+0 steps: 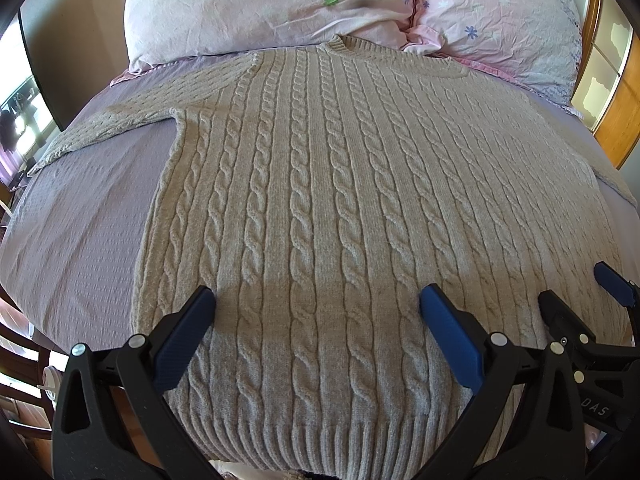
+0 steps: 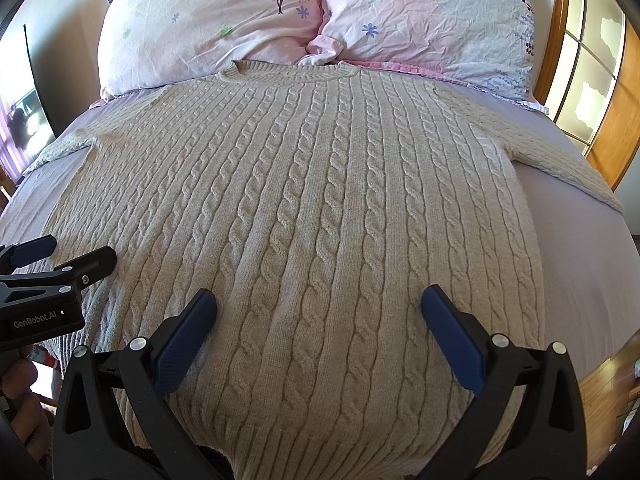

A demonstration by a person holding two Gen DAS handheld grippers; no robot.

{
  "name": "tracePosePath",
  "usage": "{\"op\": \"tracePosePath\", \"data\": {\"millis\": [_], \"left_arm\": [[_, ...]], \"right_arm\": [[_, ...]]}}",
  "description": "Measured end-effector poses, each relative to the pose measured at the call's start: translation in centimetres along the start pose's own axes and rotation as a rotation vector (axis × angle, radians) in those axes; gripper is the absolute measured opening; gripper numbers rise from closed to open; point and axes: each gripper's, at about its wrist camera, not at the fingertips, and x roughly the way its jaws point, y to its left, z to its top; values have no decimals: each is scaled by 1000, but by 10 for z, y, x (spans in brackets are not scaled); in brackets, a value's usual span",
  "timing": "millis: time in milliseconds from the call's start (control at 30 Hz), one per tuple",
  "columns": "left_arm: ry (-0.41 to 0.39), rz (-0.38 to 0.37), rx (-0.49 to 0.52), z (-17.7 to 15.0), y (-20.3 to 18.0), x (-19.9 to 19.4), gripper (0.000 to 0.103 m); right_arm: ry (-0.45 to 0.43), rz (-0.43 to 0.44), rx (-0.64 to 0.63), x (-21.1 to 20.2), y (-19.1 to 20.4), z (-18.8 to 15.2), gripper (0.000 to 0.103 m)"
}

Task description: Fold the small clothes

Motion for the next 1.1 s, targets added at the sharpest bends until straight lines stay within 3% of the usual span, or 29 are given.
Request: {"op": "tracePosePath", "data": {"millis": [233, 333, 433, 533, 567, 600, 633, 700, 767, 867, 933, 1100], "left_arm": [[9, 1, 7, 5, 0, 1, 101], [-10, -6, 20, 0, 0, 1, 101], [-41, -13, 41, -3, 0, 0, 101], [-41, -51, 41, 0, 5, 0, 101], [-46, -75, 32, 2, 8, -1, 101], [-55, -115, 12, 3, 13, -2, 101], [-78, -201, -35, 7, 26, -5, 101], [-118, -314, -105, 14, 47, -10, 101], [-149, -367, -153, 20, 65, -12, 101], [-188, -334, -187, 33, 93, -13, 101], [-226, -282, -196, 38, 111, -13, 101], [-399, -230, -292, 45, 169, -24, 101]], "right_arm": [[-18, 32, -42, -1, -3, 0, 102], [-27, 144, -79, -2, -22, 3, 102], [-61, 155, 93, -9, -73, 17, 102], [-174, 86, 407, -21, -171, 31, 102], [-206, 53, 569, -23, -220, 33, 102], [-214, 38, 659, -23, -249, 34, 95], [-216, 32, 738, -21, -278, 34, 89], [-222, 26, 918, -14, -342, 33, 63], [-228, 8, 1056, -8, -382, 28, 57], [-200, -52, 1193, 5, -426, 20, 54], [-180, -48, 1251, 17, -441, 15, 53], [-234, -49, 1315, 32, -457, 11, 35]]}}
